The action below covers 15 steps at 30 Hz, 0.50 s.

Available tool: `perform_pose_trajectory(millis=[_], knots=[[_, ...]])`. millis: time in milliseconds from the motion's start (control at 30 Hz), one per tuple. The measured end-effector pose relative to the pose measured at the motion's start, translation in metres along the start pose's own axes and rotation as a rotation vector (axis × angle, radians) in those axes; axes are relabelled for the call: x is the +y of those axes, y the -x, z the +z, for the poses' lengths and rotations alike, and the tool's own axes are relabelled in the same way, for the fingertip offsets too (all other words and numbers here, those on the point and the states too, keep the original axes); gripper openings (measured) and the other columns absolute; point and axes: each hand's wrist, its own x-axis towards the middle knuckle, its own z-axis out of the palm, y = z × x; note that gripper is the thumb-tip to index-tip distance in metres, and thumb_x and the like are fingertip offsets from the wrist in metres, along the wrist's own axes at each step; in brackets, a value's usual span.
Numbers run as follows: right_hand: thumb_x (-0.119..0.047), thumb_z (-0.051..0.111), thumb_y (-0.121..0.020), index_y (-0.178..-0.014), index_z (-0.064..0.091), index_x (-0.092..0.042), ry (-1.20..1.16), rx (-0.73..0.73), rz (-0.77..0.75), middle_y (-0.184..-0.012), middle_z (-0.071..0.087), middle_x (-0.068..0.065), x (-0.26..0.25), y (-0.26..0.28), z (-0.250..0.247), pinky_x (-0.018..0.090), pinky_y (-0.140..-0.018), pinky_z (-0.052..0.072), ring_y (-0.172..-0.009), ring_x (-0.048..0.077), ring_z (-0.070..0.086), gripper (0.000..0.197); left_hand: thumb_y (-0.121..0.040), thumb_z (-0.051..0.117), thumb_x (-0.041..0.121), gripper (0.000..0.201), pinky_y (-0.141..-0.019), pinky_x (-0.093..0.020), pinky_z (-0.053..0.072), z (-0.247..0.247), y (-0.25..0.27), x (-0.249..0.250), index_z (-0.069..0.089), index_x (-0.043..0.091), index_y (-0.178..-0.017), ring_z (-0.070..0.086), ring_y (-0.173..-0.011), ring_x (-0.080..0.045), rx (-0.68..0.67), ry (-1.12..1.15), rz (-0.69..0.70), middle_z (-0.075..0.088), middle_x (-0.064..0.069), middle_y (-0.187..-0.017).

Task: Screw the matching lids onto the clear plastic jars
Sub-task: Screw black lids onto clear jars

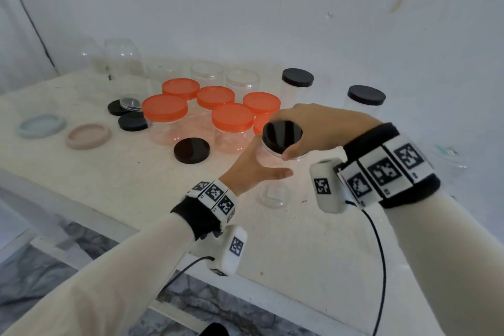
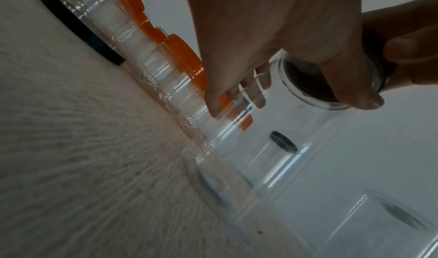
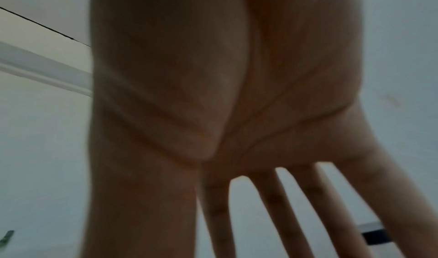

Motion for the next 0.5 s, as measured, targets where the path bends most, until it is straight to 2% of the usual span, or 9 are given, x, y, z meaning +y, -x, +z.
perform_pose_trajectory(millis=[67,200,300,433,500], knots=[[-0.030,0.076,-0.074,-0.138,0.034,-0.037,0.022,-0.060,0.027,-0.104,0.038,-0.010,-0.001,-0.003,-0.008,0.032,-0.087,0.042,-0.103,0.018,0.046,0.077,-0.054,0.085,0.048,0.103,-0.110,-0.047,0.032,-0.003,-0.002,-0.002,0.032,0.026,-0.140,0.041,-0.130,-0.011,-0.011,-0.011,-0.014,0.048,0.006,-0.138],[-0.025,0.078,-0.070,-0.138,0.031,-0.046,0.116,-0.149,0.026,-0.120,0.031,-0.005,-0.001,-0.007,-0.014,0.044,-0.092,0.047,-0.109,0.024,0.046,0.085,-0.053,0.084,0.047,0.099,-0.110,-0.046,0.032,-0.005,-0.002,-0.001,0.036,0.029,-0.137,0.042,-0.129,-0.010,-0.068,-0.011,-0.024,0.050,0.007,-0.137],[-0.021,0.079,-0.069,-0.134,0.036,-0.045,0.138,-0.178,-0.012,-0.124,0.031,-0.005,-0.001,-0.009,-0.015,0.045,-0.092,0.047,-0.111,0.025,0.045,0.082,-0.056,0.081,0.040,0.089,-0.111,-0.040,0.031,-0.008,-0.002,0.001,0.037,0.033,-0.133,0.042,-0.128,-0.005,-0.106,-0.002,-0.044,0.050,0.009,-0.136],[-0.018,0.078,-0.069,-0.131,0.038,-0.045,0.125,-0.188,-0.042,-0.123,0.032,-0.007,-0.001,-0.009,-0.014,0.045,-0.092,0.047,-0.111,0.025,0.045,0.079,-0.055,0.081,0.038,0.092,-0.111,-0.038,0.032,-0.011,-0.005,-0.001,0.038,0.026,-0.136,0.043,-0.128,-0.006,-0.138,0.015,-0.049,0.051,0.007,-0.135],[-0.016,0.078,-0.068,-0.130,0.039,-0.045,0.117,-0.194,-0.055,-0.123,0.033,-0.007,-0.001,-0.009,-0.015,0.045,-0.091,0.047,-0.112,0.024,0.045,0.078,-0.054,0.081,0.037,0.091,-0.109,-0.032,0.034,-0.013,-0.006,-0.001,0.039,0.026,-0.134,0.045,-0.126,-0.005,-0.156,0.021,-0.054,0.053,0.007,-0.133]])
